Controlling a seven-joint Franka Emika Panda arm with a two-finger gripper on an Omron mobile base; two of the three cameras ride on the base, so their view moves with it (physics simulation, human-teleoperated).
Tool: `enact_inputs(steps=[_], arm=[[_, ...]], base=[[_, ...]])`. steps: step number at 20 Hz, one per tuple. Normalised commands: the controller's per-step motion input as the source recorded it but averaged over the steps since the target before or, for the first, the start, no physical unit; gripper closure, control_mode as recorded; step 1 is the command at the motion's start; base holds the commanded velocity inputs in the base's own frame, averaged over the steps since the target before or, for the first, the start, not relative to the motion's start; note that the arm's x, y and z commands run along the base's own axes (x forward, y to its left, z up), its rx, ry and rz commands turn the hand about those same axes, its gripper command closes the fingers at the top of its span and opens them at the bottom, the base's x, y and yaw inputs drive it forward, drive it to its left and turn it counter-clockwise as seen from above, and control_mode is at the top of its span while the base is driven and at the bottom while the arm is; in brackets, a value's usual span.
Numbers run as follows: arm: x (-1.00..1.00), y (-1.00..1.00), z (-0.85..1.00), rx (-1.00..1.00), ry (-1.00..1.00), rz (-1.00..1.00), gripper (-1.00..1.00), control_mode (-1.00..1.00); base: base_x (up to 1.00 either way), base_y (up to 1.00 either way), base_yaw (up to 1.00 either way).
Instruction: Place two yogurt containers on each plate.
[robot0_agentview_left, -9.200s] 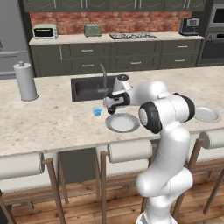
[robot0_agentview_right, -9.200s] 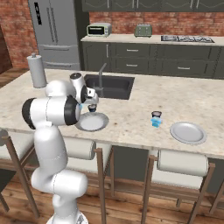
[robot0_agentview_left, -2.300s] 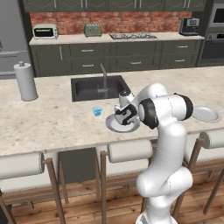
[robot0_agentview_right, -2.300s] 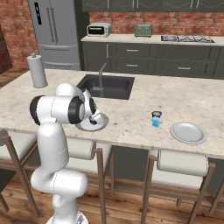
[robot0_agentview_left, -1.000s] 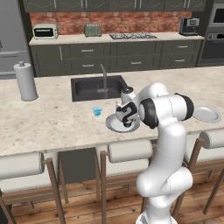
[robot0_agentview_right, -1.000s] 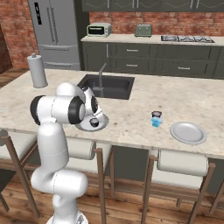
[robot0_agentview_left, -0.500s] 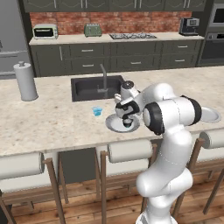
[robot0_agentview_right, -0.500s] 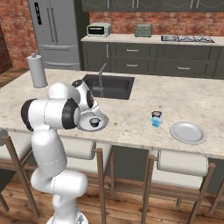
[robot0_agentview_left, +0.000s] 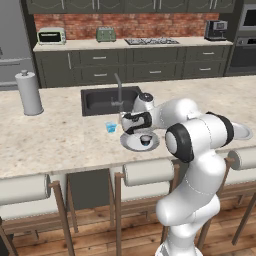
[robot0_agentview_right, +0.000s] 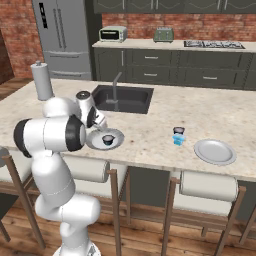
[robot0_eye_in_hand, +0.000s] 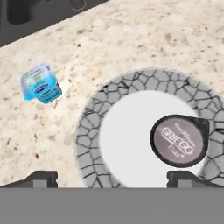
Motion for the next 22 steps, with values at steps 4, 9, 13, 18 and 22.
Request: enact_inputs(steps=[4, 9, 13, 18, 22], arm=[[0.04, 0.23, 0.35, -0.05, 0.15, 0.6, -1.0, -1.0], [0.25, 0.23, 0.22, -0.12, 0.13, 0.36, -1.0, -1.0], [0.1, 0.38, 0.03, -0.19, 0.08, 0.06, -1.0, -1.0], [0.21, 0.38, 0.01, -0.11, 0.01, 0.0, -1.0, -1.0], [0.29, 0.23, 0.0, -0.03, 0.04, 0.0, -1.0, -1.0]], base=[[0.0, 0.0, 0.0], [0.0, 0.0, 0.0], [0.0, 0.0, 0.0], [0.0, 0.0, 0.0], [0.0, 0.0, 0.0]])
